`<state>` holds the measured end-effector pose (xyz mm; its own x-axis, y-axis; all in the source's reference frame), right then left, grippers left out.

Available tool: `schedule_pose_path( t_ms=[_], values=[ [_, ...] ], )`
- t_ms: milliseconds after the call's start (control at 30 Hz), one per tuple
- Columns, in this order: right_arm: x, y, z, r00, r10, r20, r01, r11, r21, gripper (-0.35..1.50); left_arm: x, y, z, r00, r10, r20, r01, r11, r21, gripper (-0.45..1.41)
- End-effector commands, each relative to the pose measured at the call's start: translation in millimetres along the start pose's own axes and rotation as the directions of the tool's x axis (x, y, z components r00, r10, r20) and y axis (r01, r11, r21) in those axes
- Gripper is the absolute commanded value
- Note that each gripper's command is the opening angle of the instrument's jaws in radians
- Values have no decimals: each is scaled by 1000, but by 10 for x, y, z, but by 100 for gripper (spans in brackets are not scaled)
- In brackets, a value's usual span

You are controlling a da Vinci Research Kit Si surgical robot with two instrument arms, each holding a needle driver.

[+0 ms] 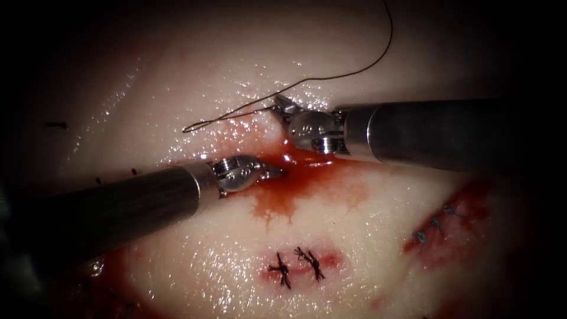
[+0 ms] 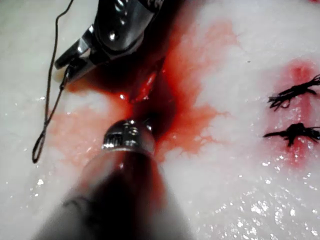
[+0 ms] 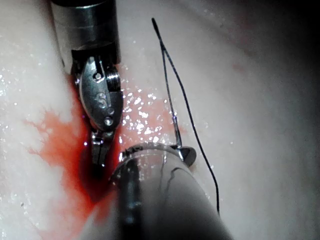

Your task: Wound Closure

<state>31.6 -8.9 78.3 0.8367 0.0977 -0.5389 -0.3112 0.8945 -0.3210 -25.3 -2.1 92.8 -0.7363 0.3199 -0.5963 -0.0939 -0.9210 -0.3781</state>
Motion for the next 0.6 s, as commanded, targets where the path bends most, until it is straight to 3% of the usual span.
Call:
schedule_pose_path(
  t_ms=[33, 167, 333, 367, 500, 600],
  values=[
    [11, -6, 0, 1000, -8, -4, 8, 1000, 3, -35, 0, -2, 9, 1000, 1, -1, -1, 1000, -1, -38],
    [15, -6, -4, 1000, -24, -8, 24, 1000, 13, -35, 0, -2, 8, 1000, 0, -1, 0, 1000, 0, -38],
    [4, 11, -7, 990, 16, -142, 1, 993, 118, -35, 1, -1, 8, 1000, 0, -1, 0, 1000, 0, -38],
    [-4, 23, -7, 977, 78, -200, -42, 983, 176, -35, 1, -2, 9, 1000, 0, -1, 0, 1000, 0, -38],
    [-25, 43, 0, 939, 175, -296, -94, 959, 268, -35, 1, -2, 9, 1000, -1, -1, 1, 1000, 0, -40],
    [-44, 57, 9, 862, 318, -395, -167, 914, 370, -35, 1, -2, 9, 1000, -1, -1, 1, 1000, 0, -40]
  ],
)
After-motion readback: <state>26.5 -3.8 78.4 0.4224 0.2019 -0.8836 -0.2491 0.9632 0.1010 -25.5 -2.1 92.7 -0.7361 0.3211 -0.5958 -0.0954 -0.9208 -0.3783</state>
